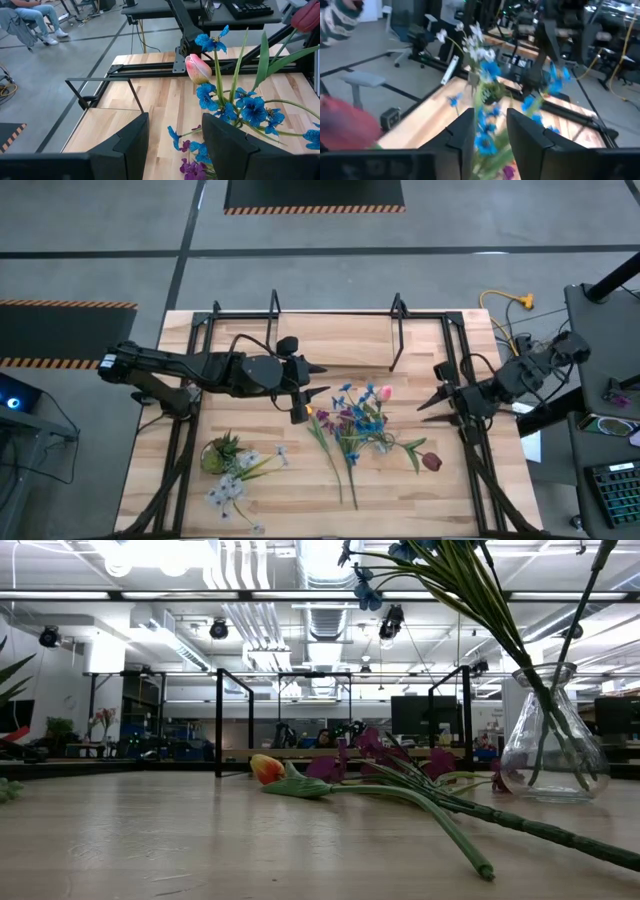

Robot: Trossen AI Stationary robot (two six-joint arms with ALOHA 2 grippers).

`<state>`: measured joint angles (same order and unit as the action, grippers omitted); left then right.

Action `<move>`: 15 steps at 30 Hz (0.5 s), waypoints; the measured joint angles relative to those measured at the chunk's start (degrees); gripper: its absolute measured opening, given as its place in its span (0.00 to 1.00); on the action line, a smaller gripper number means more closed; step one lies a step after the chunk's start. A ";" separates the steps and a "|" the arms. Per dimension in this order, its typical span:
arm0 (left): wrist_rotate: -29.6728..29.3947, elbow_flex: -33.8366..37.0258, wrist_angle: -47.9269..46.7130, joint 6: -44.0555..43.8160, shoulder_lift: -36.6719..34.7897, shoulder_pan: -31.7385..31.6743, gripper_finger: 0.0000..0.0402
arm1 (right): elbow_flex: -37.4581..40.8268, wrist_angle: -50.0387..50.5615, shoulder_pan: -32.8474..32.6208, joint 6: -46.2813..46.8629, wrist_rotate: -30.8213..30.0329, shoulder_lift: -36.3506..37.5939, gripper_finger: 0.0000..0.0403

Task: Pick and place flowers into a vace then onto a shelf
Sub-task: Put the yellow flower into the left transparent vase

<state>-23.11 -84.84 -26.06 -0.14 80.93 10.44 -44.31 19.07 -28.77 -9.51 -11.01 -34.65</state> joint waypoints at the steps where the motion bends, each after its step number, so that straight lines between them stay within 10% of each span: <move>1: -0.01 0.06 0.01 0.00 0.00 -0.01 0.41 | 1.60 -0.59 1.56 0.00 1.26 1.14 0.24; 15: -0.02 0.31 0.11 0.00 0.00 -0.04 0.41 | 16.11 -10.20 20.62 -2.20 12.18 15.46 0.08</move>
<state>-23.13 -84.53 -25.96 -0.14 80.93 10.39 -28.20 8.86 -8.15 -11.71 1.17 -19.19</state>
